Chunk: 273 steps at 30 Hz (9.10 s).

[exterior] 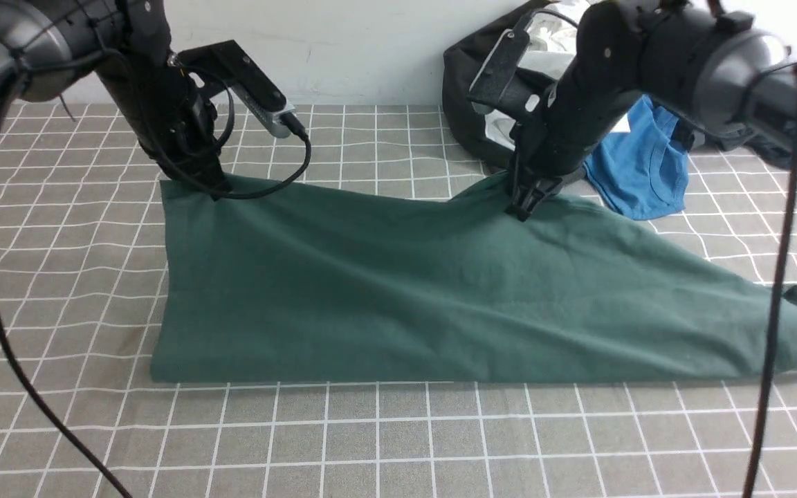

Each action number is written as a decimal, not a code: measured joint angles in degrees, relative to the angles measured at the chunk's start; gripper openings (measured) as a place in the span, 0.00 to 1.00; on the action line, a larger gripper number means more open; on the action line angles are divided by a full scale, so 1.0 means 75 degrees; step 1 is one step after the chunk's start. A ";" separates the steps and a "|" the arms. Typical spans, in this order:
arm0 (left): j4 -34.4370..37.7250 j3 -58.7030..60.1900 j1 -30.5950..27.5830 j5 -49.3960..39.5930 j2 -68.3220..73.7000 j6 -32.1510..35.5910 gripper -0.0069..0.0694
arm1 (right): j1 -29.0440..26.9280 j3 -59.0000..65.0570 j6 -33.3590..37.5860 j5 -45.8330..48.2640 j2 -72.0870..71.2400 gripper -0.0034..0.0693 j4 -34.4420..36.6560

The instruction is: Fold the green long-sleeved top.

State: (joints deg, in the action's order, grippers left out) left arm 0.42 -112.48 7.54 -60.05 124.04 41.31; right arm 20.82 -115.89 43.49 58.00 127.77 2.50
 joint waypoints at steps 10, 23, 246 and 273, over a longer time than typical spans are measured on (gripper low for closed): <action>0.0807 -0.0361 -0.0405 0.1403 0.0889 -0.0034 0.15 | -0.0569 -0.0215 -0.0555 -0.1236 0.0643 0.28 0.0814; 0.2030 -0.0795 -0.0827 -0.0061 0.0675 -0.0231 0.59 | -0.1183 -0.0748 -0.2857 0.1336 -0.0535 0.69 -0.0007; 0.0634 1.1813 -0.0335 0.1682 -1.6671 -0.4171 0.08 | -0.2803 1.5652 -0.6719 -0.5061 -1.7111 0.03 -0.0727; 0.0596 1.2378 -0.0367 0.2965 -1.6671 -0.4171 0.08 | -0.2803 1.5646 -0.6654 -0.5061 -1.7111 0.03 -0.0727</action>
State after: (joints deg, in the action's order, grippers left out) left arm 4.89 -19.64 4.79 -37.82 -0.99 10.03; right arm -0.20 1.46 -6.41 20.04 -0.56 -2.96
